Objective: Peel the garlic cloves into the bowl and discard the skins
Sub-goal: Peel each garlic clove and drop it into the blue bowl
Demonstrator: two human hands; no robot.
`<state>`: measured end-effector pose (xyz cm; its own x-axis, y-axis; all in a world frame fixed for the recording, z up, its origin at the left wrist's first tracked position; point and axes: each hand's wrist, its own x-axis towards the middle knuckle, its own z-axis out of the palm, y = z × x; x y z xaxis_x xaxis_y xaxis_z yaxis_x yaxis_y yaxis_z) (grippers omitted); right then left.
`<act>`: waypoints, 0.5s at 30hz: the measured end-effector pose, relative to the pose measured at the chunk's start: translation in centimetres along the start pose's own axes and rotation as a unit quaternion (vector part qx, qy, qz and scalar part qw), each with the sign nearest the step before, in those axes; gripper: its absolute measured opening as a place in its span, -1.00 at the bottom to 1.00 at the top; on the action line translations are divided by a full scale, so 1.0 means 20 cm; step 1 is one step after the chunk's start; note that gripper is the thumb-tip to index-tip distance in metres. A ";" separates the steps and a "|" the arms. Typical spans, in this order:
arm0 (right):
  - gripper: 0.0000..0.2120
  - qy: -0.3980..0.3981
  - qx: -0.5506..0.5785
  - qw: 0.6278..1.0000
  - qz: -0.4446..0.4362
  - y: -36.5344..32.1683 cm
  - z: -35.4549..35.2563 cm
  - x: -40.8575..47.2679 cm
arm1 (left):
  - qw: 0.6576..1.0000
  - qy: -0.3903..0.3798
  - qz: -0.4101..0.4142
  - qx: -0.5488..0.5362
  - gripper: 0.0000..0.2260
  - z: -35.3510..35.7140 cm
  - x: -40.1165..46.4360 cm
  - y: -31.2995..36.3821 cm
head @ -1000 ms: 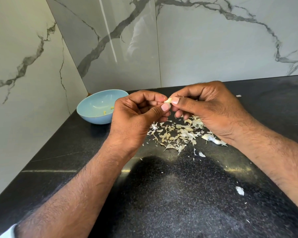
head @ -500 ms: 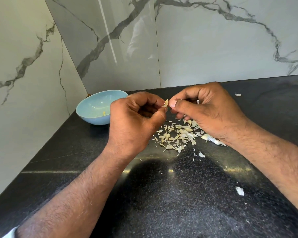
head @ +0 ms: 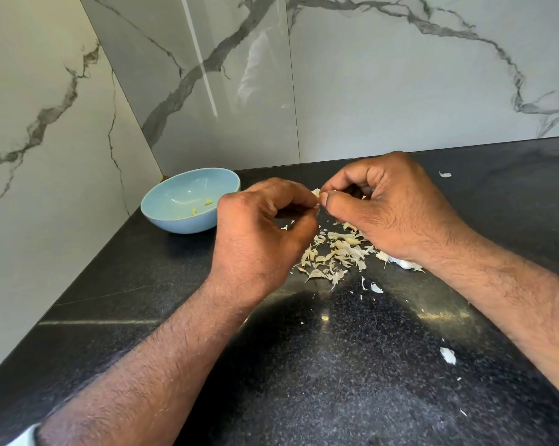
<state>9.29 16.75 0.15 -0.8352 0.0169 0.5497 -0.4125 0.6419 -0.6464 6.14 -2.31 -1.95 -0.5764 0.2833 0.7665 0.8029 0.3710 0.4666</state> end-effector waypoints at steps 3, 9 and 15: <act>-0.92 -0.012 -0.018 1.000 -0.005 0.00 -0.01 0.00 | 1.000 0.005 0.014 0.009 -0.89 0.00 0.00 0.01; -0.92 -0.017 -0.048 0.999 -0.018 0.00 -0.01 0.00 | 0.992 0.018 0.091 0.084 -0.86 -0.01 0.01 0.02; -0.88 -0.025 -0.026 0.999 -0.016 0.01 0.00 0.00 | 1.000 0.005 0.017 0.015 -0.87 0.00 0.00 0.01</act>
<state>9.22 16.84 0.00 -0.8394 -0.0418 0.5420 -0.4208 0.6811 -0.5992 6.27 -2.15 -1.87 -0.5476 0.2867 0.7861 0.8165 0.3886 0.4271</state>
